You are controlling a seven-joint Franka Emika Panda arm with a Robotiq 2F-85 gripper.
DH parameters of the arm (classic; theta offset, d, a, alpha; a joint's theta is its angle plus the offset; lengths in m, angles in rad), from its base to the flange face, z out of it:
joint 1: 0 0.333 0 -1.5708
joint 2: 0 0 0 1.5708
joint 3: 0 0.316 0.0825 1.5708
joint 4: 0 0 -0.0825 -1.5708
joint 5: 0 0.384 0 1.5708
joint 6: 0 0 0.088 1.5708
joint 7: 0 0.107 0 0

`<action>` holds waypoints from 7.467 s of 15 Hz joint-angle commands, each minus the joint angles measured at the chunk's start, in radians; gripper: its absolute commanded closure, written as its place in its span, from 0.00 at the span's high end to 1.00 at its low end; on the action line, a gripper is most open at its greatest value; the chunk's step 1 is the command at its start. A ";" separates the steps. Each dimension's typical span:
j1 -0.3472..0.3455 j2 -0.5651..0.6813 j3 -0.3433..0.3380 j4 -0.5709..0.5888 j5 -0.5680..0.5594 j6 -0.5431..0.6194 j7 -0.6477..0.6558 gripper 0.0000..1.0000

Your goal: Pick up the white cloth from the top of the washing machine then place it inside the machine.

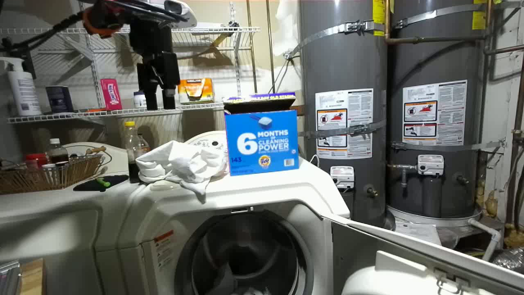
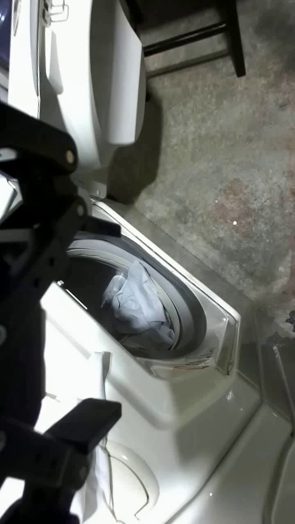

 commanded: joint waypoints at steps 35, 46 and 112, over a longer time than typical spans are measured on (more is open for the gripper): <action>0.142 0.128 0.074 0.197 0.046 0.037 -0.073 1.00; 0.244 0.462 0.146 0.357 0.204 0.241 -0.122 1.00; 0.495 1.150 0.167 0.719 -0.172 0.503 0.421 0.05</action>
